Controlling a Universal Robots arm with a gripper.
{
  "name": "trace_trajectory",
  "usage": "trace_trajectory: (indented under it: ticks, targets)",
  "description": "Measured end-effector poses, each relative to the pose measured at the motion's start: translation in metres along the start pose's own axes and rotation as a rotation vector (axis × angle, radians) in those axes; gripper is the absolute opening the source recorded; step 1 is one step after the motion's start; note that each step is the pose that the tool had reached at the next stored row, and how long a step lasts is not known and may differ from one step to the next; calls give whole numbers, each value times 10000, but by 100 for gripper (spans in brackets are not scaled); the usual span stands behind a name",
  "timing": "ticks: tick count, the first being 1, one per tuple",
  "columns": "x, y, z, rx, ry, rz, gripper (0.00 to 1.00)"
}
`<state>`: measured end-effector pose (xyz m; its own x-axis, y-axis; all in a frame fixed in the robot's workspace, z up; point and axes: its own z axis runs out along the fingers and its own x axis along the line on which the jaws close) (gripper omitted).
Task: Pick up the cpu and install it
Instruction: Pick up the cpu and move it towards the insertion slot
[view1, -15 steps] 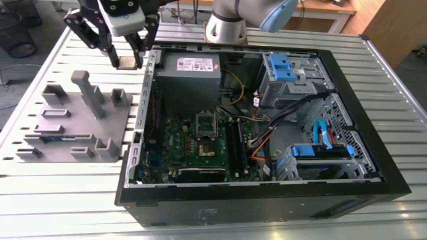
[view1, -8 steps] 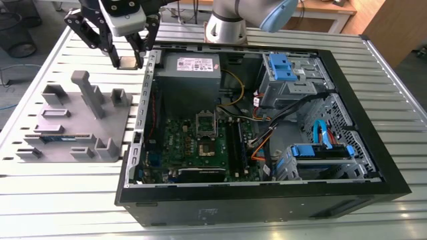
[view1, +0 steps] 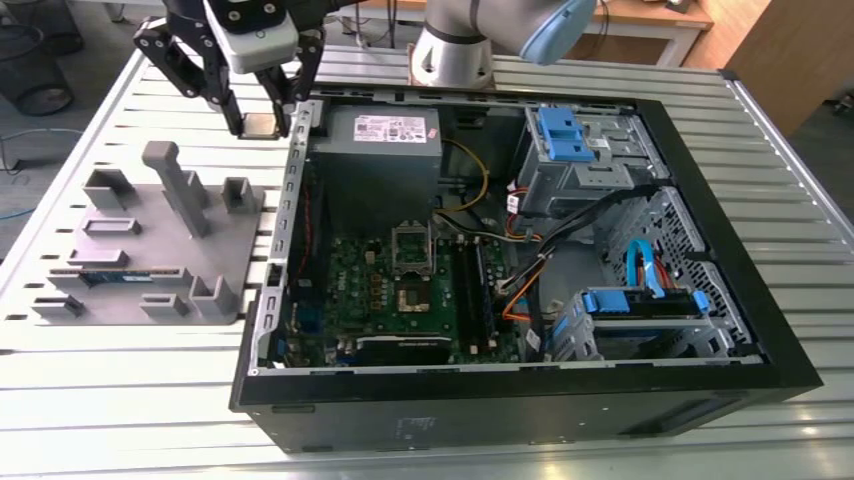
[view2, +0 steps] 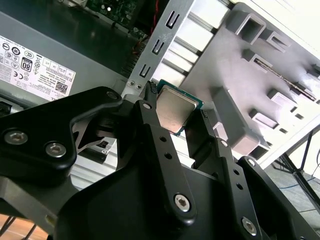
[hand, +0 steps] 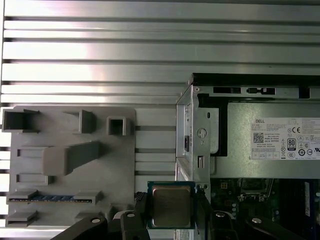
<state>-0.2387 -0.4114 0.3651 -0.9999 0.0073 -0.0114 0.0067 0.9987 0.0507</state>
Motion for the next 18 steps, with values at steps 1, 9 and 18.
trace_trajectory:
  ticks: [1,9,18]
  targets:
    - [-6,0,0,0,0,0,47]
    - [-68,0,1,0,11,1,47]
    - [-156,1,2,1,36,1,47]
